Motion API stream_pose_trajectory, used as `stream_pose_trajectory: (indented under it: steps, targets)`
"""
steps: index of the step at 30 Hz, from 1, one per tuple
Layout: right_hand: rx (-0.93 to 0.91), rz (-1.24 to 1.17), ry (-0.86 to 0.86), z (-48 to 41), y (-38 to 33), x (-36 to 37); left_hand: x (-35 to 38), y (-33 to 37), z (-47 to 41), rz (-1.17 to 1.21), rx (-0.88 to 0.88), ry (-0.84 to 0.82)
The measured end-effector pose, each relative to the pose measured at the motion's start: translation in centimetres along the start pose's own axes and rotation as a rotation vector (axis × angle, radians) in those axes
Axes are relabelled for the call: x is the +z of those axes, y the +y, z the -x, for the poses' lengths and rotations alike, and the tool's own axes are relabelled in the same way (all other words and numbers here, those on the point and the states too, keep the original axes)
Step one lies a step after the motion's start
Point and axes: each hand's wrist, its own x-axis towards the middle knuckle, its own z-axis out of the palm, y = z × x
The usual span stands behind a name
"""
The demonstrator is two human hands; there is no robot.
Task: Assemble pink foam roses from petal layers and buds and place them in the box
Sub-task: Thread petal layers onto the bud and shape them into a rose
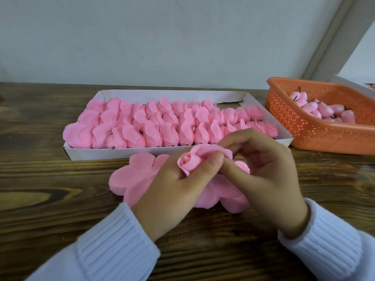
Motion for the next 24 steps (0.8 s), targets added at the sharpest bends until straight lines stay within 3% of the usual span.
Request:
stream_pose_trajectory:
  steps: [5,12,19,24]
  targets:
    - [-0.003,-0.138,-0.007,-0.1,0.2,0.2,-0.1,-0.3,0.1,0.005,-0.003,0.106]
    - [0.156,-0.216,-0.118,0.2,-0.1,0.7,-0.2,-0.2,-0.1,0.146,-0.062,0.162]
    - [0.418,-0.542,-0.160,0.5,-0.2,1.2,0.1,-0.2,0.1,0.243,-0.069,0.053]
    - [0.545,-0.690,-0.219,0.0,0.2,1.1,0.0,0.2,0.0,0.165,0.013,-0.065]
